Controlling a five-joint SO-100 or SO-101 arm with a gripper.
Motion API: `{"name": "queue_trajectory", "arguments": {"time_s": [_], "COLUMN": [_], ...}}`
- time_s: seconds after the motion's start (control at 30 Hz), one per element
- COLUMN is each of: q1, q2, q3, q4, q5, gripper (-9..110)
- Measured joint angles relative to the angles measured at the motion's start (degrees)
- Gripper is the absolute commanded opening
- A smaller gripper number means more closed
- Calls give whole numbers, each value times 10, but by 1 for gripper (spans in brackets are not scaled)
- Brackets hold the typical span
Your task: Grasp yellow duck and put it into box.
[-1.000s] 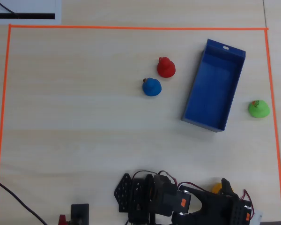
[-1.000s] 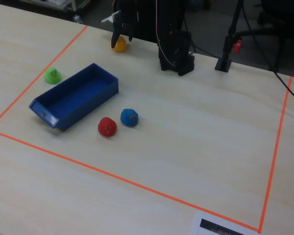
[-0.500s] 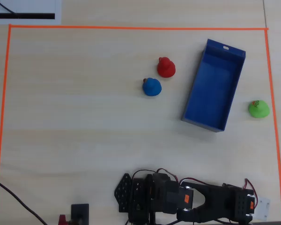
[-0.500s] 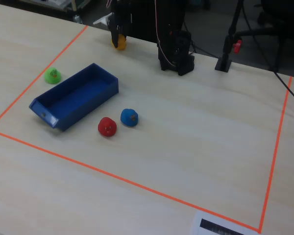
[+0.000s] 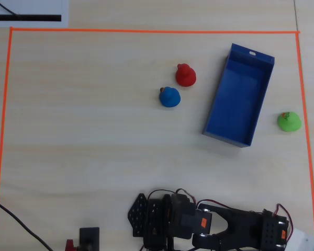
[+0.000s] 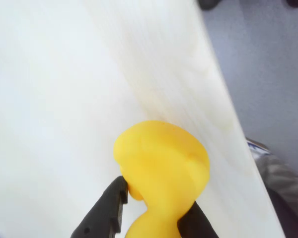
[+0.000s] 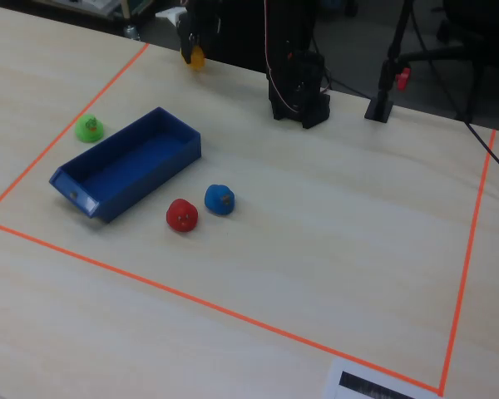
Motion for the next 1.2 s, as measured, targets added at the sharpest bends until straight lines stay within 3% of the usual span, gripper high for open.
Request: {"name": "queue_trajectory", "arguments": {"time_s": [0.27, 0.47, 0.67, 1.13, 1.2], "q1": [-163, -358, -498, -612, -615], "q2": [110, 156, 153, -152, -195], "q3": [-158, -188, -188, -330, -352], "q4": [182, 166, 163, 152, 127], "q5": [126, 138, 82, 71, 67], "gripper": [0, 0, 0, 0, 6]}}
